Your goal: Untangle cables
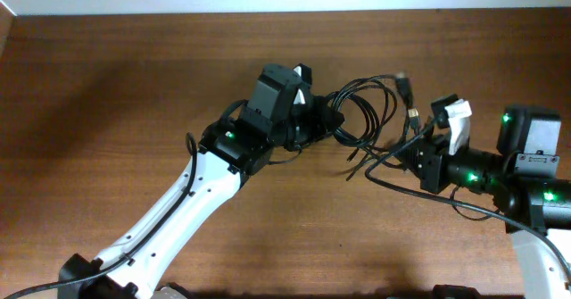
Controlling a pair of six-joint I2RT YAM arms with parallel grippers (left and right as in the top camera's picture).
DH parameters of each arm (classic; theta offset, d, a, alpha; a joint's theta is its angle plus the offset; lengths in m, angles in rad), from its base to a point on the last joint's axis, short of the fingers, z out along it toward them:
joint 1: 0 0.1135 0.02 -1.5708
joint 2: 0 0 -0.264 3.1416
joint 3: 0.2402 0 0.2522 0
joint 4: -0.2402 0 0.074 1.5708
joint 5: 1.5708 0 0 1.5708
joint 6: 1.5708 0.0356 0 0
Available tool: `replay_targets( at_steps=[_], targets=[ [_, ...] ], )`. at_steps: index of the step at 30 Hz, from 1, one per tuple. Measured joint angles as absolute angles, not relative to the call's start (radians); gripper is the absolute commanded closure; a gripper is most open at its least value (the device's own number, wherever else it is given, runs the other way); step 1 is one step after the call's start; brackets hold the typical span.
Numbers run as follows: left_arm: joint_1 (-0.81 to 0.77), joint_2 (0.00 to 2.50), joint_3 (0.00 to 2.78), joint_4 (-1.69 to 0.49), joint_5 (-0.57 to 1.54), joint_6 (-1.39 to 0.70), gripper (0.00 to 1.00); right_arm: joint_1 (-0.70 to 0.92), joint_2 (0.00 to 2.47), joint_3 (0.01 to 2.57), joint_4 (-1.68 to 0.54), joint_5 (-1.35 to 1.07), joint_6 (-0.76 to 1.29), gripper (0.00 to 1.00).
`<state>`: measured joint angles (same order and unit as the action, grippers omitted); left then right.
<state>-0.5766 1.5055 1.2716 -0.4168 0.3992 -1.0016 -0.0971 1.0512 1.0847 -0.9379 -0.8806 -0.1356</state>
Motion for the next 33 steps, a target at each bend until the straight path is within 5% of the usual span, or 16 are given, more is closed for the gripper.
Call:
replay_targets(
  at_steps=[2, 5, 8, 23, 33],
  targets=[
    [-0.574, 1.505, 1.272, -0.418, 0.399, -1.003, 1.0, -0.097, 1.051, 1.085, -0.969, -0.849, -0.134, 0.91],
    [-0.564, 1.505, 1.272, -0.414, 0.392, -0.982, 1.0, -0.097, 1.051, 1.085, -0.992, -0.822, -0.138, 0.55],
    [-0.533, 1.505, 1.272, -0.36, 0.391, -0.913, 1.0, -0.097, 1.05, 1.085, -1.016, -0.789, -0.139, 0.4],
    [-0.527, 1.505, 1.272, -0.356, 0.58, -0.266, 1.0, -0.097, 1.05, 1.085, -0.986, -0.768, -0.147, 0.36],
    [-0.528, 1.505, 1.272, -0.543, 0.706, 0.091, 1.0, -0.097, 1.032, 1.085, -0.964, -0.831, -0.397, 0.34]
  ],
)
